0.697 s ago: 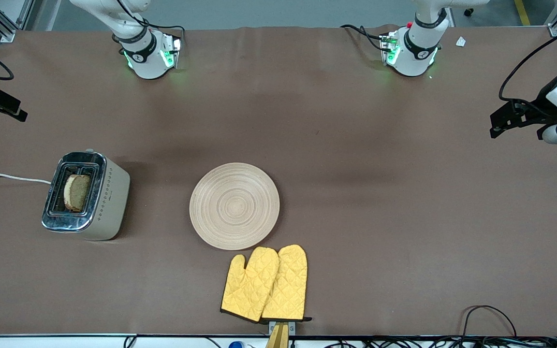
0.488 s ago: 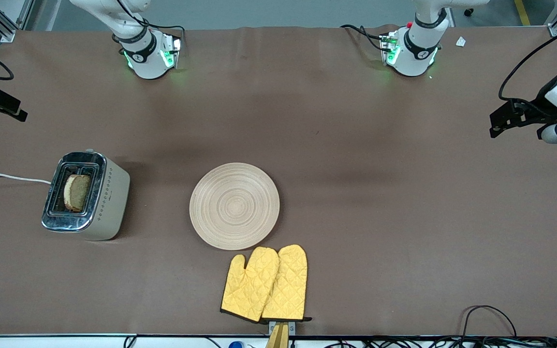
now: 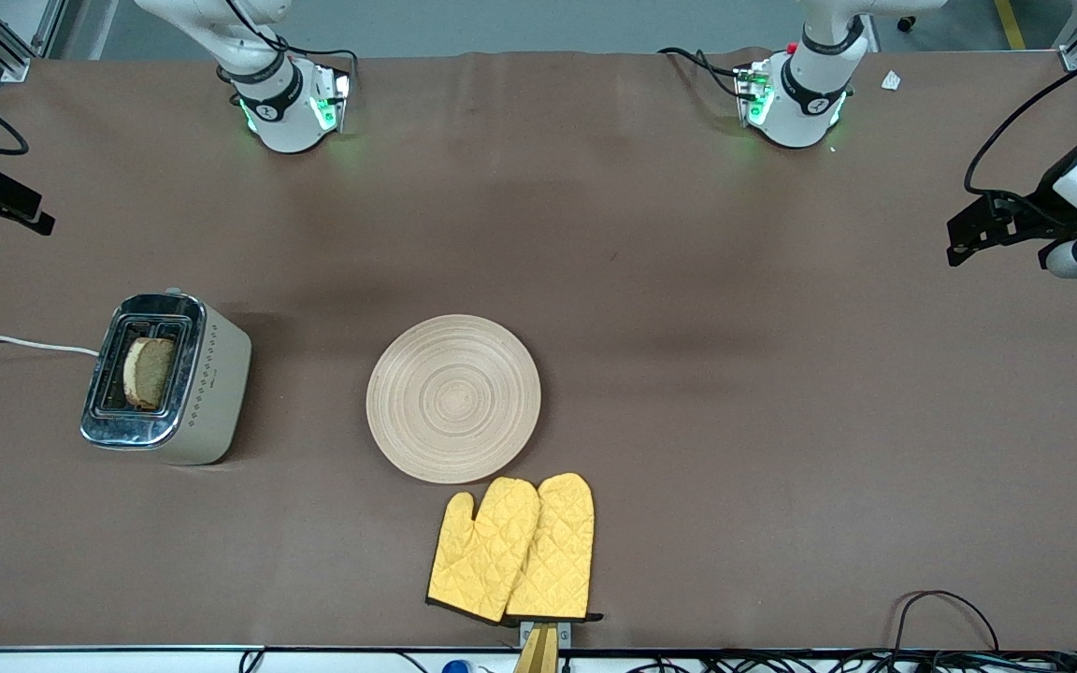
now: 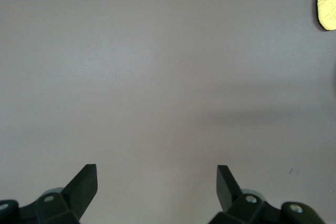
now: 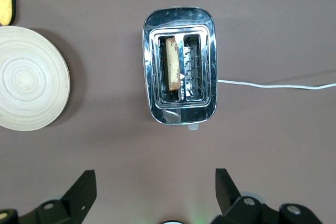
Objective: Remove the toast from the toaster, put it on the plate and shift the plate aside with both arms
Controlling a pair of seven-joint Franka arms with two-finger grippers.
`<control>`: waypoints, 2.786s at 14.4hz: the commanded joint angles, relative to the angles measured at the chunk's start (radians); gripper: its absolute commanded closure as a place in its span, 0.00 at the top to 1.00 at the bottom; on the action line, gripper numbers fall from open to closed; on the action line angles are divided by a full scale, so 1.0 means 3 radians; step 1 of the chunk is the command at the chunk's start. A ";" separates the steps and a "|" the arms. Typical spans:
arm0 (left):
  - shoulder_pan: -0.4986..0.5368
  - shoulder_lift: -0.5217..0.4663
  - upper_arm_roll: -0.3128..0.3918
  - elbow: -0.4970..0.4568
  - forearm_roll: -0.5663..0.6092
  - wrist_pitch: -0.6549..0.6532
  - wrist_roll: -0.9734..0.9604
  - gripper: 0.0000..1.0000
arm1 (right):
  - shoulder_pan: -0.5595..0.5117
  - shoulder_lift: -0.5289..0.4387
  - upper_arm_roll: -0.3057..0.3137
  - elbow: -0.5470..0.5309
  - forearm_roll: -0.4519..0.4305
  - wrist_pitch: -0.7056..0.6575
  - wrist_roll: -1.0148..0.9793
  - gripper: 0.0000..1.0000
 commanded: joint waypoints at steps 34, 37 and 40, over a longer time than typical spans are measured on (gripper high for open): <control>-0.0015 0.0058 -0.0027 0.0082 0.0059 -0.0062 -0.0023 1.00 | 0.0048 0.0771 0.0029 -0.0040 0.0070 0.0567 0.0056 0.00; -0.0005 0.0058 -0.0027 0.0082 0.0059 -0.0062 -0.0003 1.00 | 0.0339 0.0699 0.0029 0.0115 0.0223 0.0262 0.0552 0.00; -0.0015 0.0058 -0.0022 0.0082 0.0064 -0.0062 -0.0003 1.00 | 0.0574 0.0704 0.0024 0.0049 0.0754 0.0333 0.1110 0.00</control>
